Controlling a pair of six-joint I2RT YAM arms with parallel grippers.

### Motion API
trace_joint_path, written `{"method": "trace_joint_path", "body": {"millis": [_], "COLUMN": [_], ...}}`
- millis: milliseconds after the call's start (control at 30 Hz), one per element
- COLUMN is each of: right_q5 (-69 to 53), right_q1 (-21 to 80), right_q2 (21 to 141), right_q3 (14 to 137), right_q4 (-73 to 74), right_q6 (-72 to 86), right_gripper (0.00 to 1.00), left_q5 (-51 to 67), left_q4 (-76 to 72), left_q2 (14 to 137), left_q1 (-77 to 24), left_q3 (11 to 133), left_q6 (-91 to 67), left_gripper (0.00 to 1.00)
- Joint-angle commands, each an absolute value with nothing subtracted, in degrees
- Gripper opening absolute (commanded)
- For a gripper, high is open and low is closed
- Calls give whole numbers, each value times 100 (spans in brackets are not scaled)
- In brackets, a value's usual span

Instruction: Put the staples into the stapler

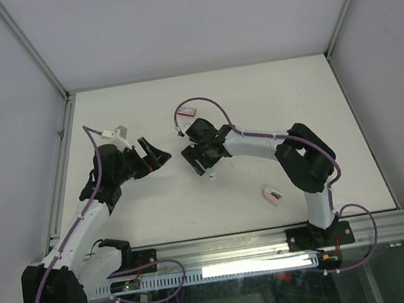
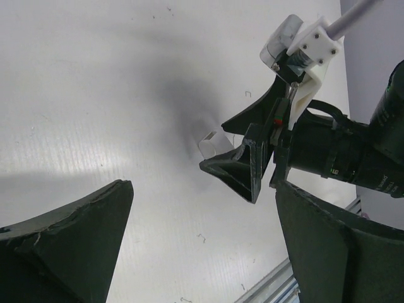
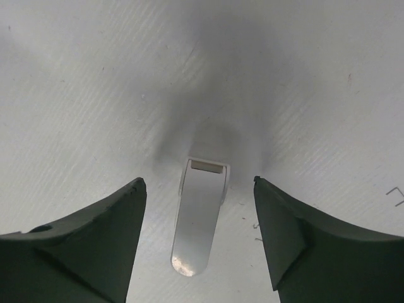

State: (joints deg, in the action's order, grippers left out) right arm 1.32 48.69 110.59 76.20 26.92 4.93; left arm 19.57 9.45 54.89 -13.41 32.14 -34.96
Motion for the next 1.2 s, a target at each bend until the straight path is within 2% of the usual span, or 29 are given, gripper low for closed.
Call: {"method": "trace_joint_path", "body": {"millis": [0, 100, 267, 500, 667, 900, 1167], "right_q5": [211, 175, -253, -587, -573, -474, -381], "right_q1": [4831, 4706, 4192, 3458, 3336, 3310, 3294], "right_q2": [10327, 9802, 8580, 7512, 6964, 6524, 6379], "right_q3": [7595, 7281, 6251, 5083, 4462, 4106, 4045], "right_q4": [2344, 2163, 1666, 1312, 1062, 993, 973], "right_q6": [575, 773, 1254, 1774, 2074, 2274, 2337], "right_gripper": [74, 75, 75, 75, 75, 75, 75], "left_q5": [1960, 1792, 1683, 1942, 2263, 2512, 2843], "left_q4": [-49, -634, -1113, -1220, -1080, -704, -548], "left_q2": [5564, 5938, 7167, 9072, 10031, 10628, 10733], "left_q1": [-1466, -1907, -2801, -3224, -3256, -3335, -3357], "left_q3": [3156, 3155, 3863, 5048, 5713, 6143, 5930], "left_q6": [-3551, -3609, -3261, -2998, -2862, -2814, -2793], "left_gripper": [99, 99, 99, 97, 97, 97, 97]}}
